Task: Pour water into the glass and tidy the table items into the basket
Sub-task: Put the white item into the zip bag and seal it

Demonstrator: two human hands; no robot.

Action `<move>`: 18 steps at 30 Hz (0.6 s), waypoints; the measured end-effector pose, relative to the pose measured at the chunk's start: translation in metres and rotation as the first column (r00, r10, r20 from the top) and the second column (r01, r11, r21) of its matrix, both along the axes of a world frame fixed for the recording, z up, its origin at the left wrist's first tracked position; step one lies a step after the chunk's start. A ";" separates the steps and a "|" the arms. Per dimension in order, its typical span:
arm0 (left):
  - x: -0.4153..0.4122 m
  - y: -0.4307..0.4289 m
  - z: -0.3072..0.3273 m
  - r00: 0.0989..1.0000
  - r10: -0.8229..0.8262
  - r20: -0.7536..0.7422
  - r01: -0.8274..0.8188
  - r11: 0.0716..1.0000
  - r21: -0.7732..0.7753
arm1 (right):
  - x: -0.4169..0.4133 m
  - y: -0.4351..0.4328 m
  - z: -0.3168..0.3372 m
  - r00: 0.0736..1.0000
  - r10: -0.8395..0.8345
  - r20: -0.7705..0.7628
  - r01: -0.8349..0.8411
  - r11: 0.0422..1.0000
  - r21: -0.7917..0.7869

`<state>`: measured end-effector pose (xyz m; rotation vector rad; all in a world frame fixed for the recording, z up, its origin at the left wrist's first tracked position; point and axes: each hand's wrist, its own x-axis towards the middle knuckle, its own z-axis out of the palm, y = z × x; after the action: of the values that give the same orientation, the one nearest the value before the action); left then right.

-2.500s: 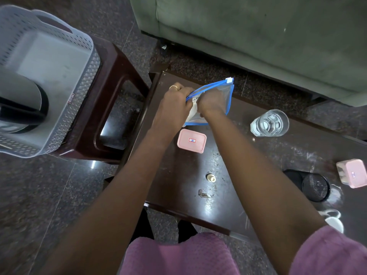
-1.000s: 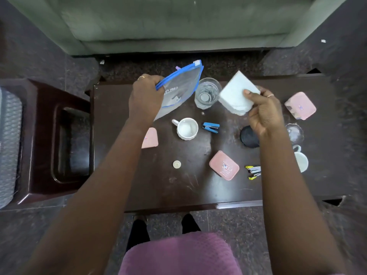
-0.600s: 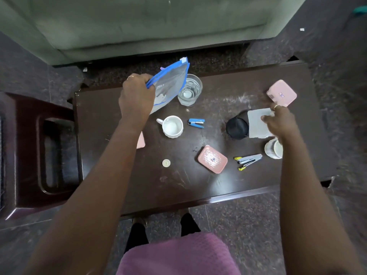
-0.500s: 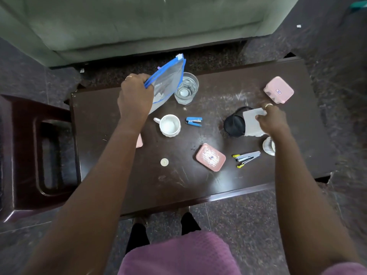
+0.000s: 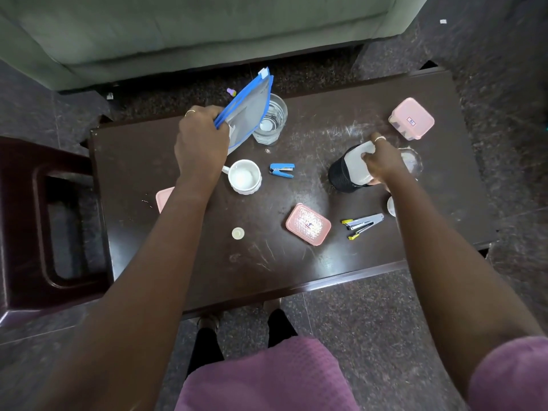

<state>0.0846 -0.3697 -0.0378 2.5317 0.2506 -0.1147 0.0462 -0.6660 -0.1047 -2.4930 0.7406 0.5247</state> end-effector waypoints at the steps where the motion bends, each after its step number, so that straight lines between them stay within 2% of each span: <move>1: 0.000 0.000 0.000 1.000 0.005 0.003 -0.005 1.000 -0.006 | 0.001 0.001 0.000 1.000 -0.005 -0.011 0.005 1.000 0.001; 6: -0.001 -0.003 0.001 1.000 0.027 0.002 -0.027 0.999 -0.035 | 0.010 0.001 0.001 0.992 0.046 -0.121 -0.061 0.991 -0.117; 10: -0.002 0.000 0.001 1.000 0.025 0.008 -0.024 0.999 -0.028 | 0.011 0.005 -0.002 0.988 0.069 -0.139 -0.098 0.972 -0.214; 15: -0.003 0.005 -0.001 1.000 0.024 0.014 -0.024 0.999 -0.021 | 0.010 0.015 -0.008 0.973 0.062 -0.221 -0.108 0.973 -0.203; 18: -0.004 0.007 -0.003 0.999 0.032 0.016 -0.032 0.999 -0.025 | 0.014 0.014 -0.005 0.987 0.003 -0.162 -0.048 0.960 -0.277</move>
<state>0.0802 -0.3629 -0.0409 2.5017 0.2815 -0.0835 0.0605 -0.6524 -0.1094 -2.7481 0.8999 0.6778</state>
